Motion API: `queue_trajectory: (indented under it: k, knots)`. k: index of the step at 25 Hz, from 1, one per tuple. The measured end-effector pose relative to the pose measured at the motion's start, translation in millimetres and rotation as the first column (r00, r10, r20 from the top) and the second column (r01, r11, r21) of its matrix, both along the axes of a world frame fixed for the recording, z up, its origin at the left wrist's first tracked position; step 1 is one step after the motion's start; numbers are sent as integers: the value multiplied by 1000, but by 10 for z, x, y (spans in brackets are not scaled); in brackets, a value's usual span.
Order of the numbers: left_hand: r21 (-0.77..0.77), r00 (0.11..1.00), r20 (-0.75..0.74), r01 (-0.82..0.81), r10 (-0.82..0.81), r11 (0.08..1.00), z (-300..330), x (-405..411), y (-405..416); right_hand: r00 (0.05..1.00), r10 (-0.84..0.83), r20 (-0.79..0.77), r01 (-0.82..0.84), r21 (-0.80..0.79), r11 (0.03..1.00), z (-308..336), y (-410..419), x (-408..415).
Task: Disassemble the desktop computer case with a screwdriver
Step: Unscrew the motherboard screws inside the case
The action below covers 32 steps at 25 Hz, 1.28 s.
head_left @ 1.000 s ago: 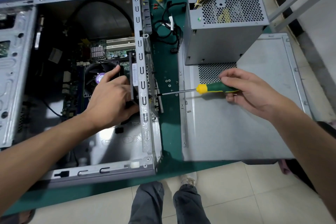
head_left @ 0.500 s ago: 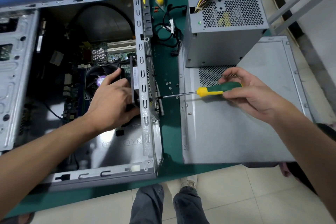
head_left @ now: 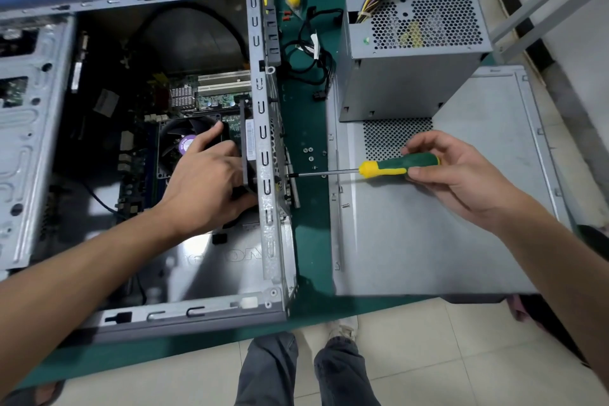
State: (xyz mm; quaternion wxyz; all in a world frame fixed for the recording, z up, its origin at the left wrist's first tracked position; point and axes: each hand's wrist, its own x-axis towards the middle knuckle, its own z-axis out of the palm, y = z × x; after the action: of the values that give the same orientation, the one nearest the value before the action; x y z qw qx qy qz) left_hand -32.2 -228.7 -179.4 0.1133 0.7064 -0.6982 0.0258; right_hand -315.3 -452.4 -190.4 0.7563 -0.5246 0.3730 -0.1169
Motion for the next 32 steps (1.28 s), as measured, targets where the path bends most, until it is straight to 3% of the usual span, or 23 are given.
queue_trajectory:
  k: [6,10,17,20,29,32]
  knots:
    - [44,999,46,-17,15,999,-27,16,13,992,-126,10,125,63,990,17,-60,-143]
    - [54,998,57,-20,17,998,-38,24,17,992,-124,-11,124,55,991,1,-14,-119]
    - [21,998,69,-9,7,1000,-71,39,13,981,-11,-194,-22,-167,986,46,-6,-182]
    - [-5,998,60,-11,12,1000,-78,32,13,983,-24,-180,-15,-212,977,97,-36,-203]
    - [-8,999,32,2,-2,1000,-54,20,7,987,-140,-75,144,45,989,38,14,-236]
    - [6,999,38,0,0,1000,-43,13,7,993,-90,-74,96,80,992,16,73,-201]
